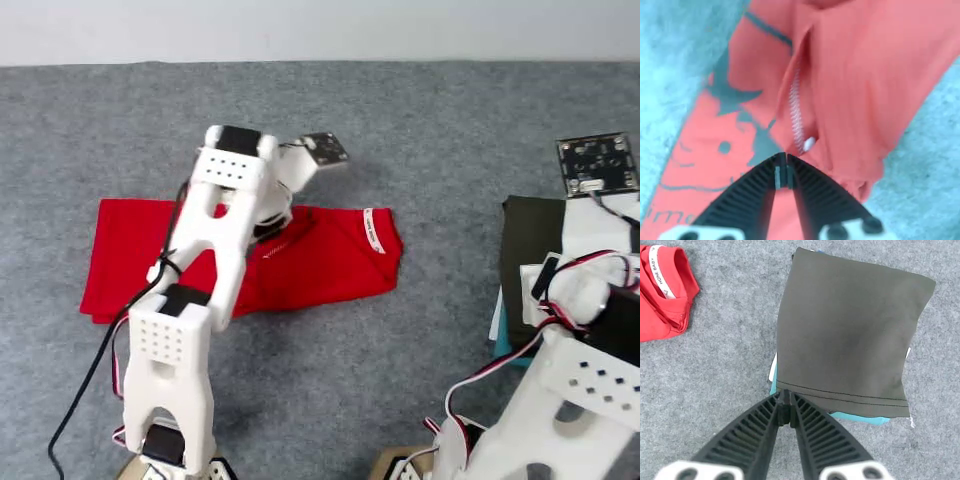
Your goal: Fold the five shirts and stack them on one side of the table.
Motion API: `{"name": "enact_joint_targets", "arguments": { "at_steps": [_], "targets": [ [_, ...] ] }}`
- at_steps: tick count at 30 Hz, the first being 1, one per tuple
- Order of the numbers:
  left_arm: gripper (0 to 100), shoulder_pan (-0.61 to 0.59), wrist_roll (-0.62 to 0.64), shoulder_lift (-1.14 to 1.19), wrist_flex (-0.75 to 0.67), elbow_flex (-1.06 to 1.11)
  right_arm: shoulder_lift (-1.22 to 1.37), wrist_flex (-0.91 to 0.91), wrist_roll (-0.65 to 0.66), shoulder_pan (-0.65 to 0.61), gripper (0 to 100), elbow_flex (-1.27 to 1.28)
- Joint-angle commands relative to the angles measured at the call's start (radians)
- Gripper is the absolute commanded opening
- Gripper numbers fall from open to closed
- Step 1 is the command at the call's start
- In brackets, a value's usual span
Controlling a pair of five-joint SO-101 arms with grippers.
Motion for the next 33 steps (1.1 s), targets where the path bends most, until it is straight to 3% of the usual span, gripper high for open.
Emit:
{"name": "enact_joint_targets", "arguments": {
  "at_steps": [1,6,15,24,33],
  "targets": [
    [1,0.008,0.011,0.015,-0.046,0.038,-0.022,0.038,-0.008,0.005,0.9,-0.009],
    [1,-0.071,0.009,0.110,-0.089,0.056,-0.022,0.038,-0.008,0.005,0.9,-0.006],
    [1,-0.172,0.003,0.103,0.026,-0.107,-0.022,0.036,-0.008,0.005,0.9,-0.005],
    [1,-0.064,0.012,-0.012,0.029,-0.051,-0.022,0.036,-0.008,0.005,0.9,-0.005],
    [1,0.094,0.127,-0.063,0.029,-0.008,-0.022,0.038,-0.008,0.005,0.9,-0.005]
  ]
}}
